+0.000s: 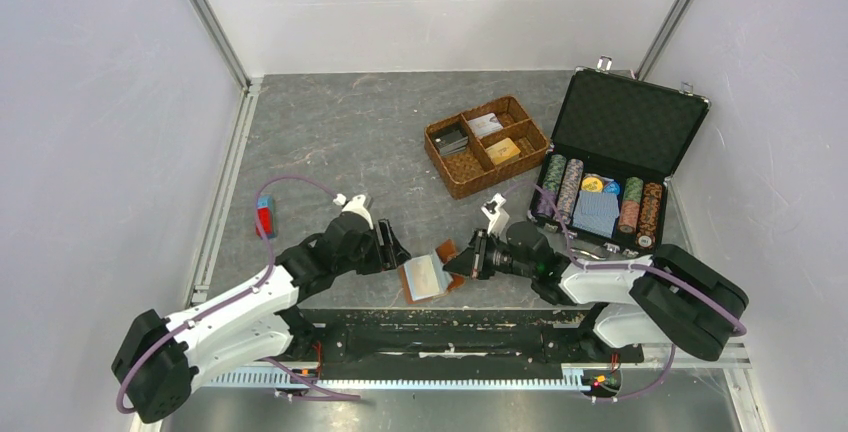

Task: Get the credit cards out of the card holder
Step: Remove the credit card from the card holder.

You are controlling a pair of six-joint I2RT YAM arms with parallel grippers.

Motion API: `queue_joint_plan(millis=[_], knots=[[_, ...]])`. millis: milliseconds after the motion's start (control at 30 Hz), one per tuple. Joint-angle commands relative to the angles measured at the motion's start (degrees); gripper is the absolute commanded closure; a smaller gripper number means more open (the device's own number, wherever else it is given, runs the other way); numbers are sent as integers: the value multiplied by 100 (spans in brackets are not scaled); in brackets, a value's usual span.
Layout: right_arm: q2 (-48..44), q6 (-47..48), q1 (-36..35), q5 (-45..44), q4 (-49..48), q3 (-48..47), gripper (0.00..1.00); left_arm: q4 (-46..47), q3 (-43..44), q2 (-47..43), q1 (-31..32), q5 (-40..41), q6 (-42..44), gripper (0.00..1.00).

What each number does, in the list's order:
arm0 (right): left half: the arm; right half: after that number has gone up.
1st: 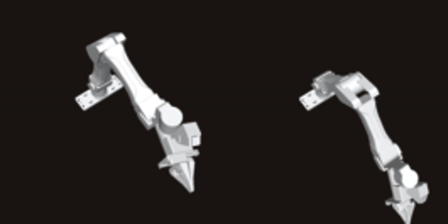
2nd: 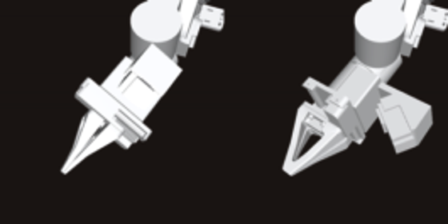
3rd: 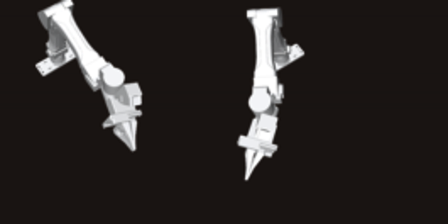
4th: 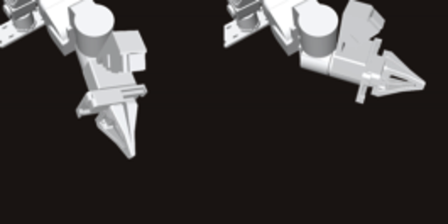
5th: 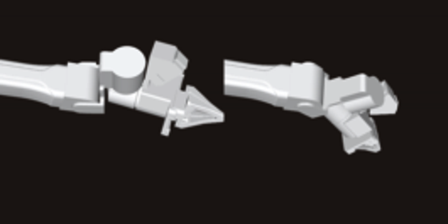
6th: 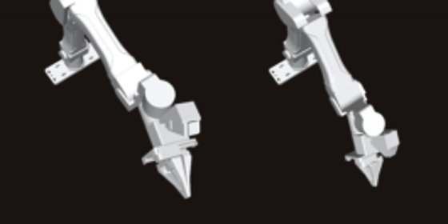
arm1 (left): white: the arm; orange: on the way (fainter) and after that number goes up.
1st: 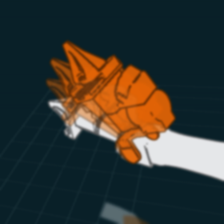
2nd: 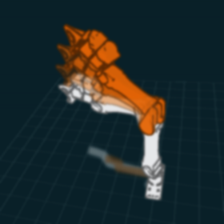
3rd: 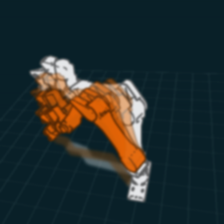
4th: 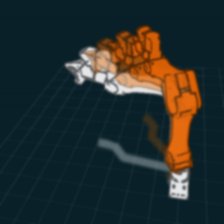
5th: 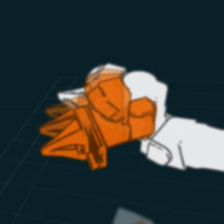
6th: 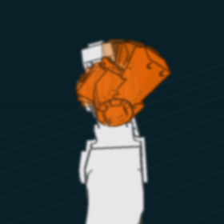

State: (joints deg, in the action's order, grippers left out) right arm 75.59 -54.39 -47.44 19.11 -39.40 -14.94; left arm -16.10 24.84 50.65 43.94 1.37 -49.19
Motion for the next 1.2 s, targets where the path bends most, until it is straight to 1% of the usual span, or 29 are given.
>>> queue_joint_plan(millis=[0,233,300,600,800,1033,1167], knots=[[38,-63,61,-324,-315,277,100,195,45,117,-6,-101,-83,30],[132,-86,270,-500,-393,705,100,136,119,273,-13,-110,24,40],[107,-47,280,-538,-344,738,100,212,134,315,-9,-312,65,42],[-183,529,279,-991,622,520,100,389,182,706,-6,-512,155,48],[-204,641,279,-1116,816,497,100,441,167,942,-9,-619,195,48],[-109,586,274,-1137,785,542,100,508,52,987,-9,-711,217,49],[-87,570,279,-1149,775,578,100,710,-106,942,-9,-850,101,48]])
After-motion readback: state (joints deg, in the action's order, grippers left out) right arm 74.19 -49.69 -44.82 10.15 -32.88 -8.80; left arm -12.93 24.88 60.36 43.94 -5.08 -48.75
